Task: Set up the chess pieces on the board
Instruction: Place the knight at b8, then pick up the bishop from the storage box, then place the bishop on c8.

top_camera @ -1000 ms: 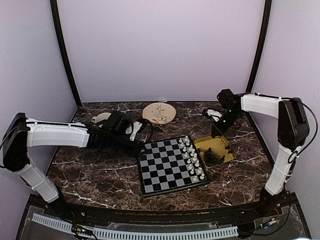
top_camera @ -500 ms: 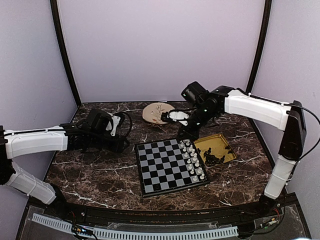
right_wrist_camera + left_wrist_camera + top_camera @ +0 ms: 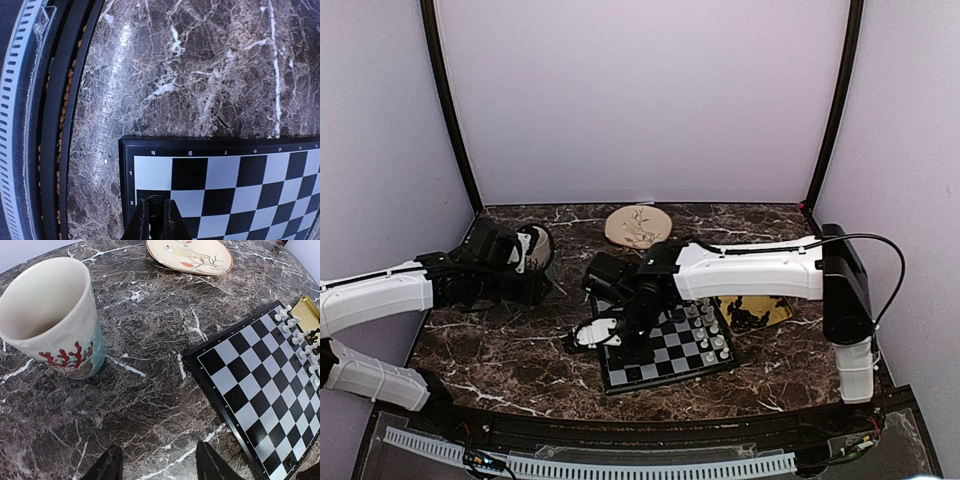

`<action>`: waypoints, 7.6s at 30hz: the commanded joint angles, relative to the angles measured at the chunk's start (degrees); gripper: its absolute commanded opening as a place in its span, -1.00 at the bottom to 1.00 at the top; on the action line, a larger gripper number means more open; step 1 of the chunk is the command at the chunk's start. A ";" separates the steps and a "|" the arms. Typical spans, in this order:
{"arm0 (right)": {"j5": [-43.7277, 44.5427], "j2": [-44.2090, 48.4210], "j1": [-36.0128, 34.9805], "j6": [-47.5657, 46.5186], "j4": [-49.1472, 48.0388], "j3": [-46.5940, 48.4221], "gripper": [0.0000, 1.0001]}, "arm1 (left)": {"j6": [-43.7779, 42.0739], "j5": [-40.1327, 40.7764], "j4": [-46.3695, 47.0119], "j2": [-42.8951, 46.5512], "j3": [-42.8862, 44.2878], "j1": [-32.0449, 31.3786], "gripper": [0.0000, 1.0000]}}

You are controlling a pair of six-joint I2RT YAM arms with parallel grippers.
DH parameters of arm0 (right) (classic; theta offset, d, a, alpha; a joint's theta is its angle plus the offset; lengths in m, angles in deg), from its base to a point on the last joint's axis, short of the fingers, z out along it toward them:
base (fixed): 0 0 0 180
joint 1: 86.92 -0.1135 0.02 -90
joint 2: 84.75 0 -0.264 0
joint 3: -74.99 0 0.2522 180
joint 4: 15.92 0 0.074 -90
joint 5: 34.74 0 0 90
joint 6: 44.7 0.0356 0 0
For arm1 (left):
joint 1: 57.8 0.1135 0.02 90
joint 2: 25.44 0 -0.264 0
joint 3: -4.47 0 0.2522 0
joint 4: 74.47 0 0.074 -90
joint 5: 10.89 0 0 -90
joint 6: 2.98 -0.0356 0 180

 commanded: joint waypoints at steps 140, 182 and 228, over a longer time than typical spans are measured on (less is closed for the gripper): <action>4.61 23.41 43.08 2.54 1.87 -21.05 -0.98 | -8.43 -9.24 6.87 -18.54 14.30 -9.98 -0.01; 1.91 -13.28 4.45 2.01 11.32 19.12 -0.96 | -1.82 5.86 3.45 4.57 -2.42 -1.97 0.06; 2.28 -17.64 3.21 2.57 11.63 22.40 -0.65 | -1.90 5.23 3.67 2.80 -2.14 -1.97 0.06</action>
